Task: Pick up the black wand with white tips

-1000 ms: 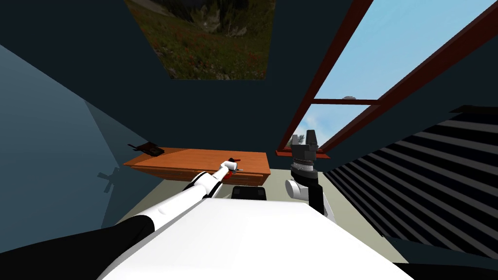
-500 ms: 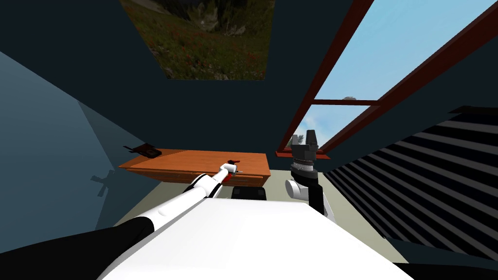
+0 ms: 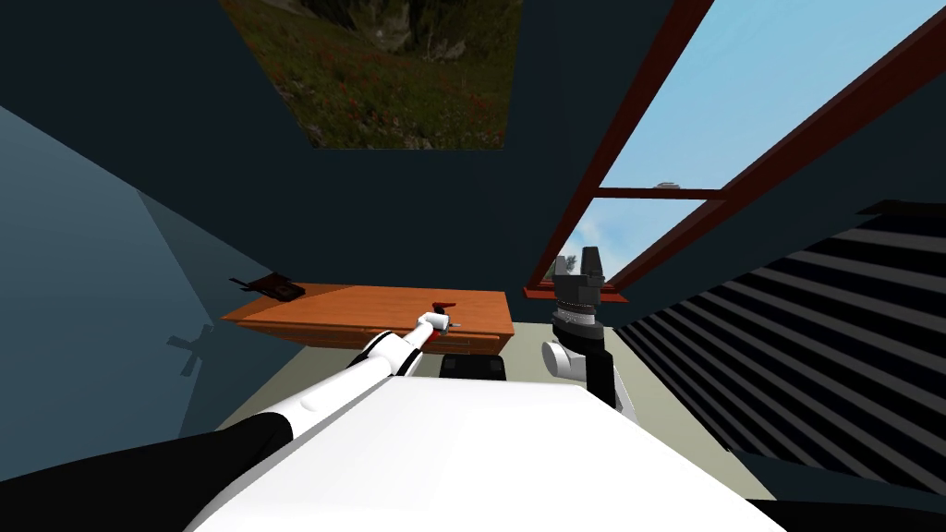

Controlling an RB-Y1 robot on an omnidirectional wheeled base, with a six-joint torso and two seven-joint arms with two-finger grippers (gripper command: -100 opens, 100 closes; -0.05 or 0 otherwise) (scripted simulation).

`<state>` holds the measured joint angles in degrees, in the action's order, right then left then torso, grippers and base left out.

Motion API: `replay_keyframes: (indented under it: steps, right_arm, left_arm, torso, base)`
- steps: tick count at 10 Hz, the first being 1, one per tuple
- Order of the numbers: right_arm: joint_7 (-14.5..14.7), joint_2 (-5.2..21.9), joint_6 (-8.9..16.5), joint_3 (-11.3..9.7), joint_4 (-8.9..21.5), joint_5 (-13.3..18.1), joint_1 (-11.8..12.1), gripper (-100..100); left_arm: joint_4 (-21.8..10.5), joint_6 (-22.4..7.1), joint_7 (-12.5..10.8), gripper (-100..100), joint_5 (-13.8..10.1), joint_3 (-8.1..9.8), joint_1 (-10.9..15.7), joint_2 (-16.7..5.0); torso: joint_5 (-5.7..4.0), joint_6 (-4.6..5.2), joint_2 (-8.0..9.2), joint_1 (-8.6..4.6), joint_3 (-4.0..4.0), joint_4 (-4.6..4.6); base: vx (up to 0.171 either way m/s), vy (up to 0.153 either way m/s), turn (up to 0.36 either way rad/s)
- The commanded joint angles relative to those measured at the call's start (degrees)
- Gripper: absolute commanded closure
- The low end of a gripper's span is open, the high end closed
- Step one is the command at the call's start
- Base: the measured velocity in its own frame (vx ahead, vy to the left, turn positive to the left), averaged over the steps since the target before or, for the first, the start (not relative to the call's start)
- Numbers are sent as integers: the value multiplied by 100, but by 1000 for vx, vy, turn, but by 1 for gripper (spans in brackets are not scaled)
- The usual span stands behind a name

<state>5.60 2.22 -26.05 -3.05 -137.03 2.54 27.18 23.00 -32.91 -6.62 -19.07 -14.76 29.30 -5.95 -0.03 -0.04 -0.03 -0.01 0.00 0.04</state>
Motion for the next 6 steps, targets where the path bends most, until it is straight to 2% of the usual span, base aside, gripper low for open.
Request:
replay_keyframes:
  steps: [1,2,3,4,6]
  right_arm:
    - [0,0,0,0,0,0,0,0]
    - [0,0,0,0,0,0,0,0]
    - [0,0,0,0,0,0,0,0]
    - [0,0,0,0,0,0,0,0]
    - [0,0,0,0,0,0,-1,0]
  left_arm:
    - [0,0,0,100,0,0,0,0]
    - [-1,0,0,100,0,0,-1,0]
    - [-1,0,0,0,0,0,-1,0]
    - [147,-199,-76,100,-45,-86,93,-42]
    - [214,-341,-103,100,-106,-142,184,-77]
  torso:
    - [0,0,0,0,0,0]
    - [0,0,0,0,0,1]
    - [0,0,0,0,0,1]
    - [0,0,0,0,0,1]
    - [-1,1,20,2,12,6]
  base:
    - [0,0,0]
    - [0,0,0]
    - [0,0,0]
    - [-37,1,52]
    - [-66,4,20]
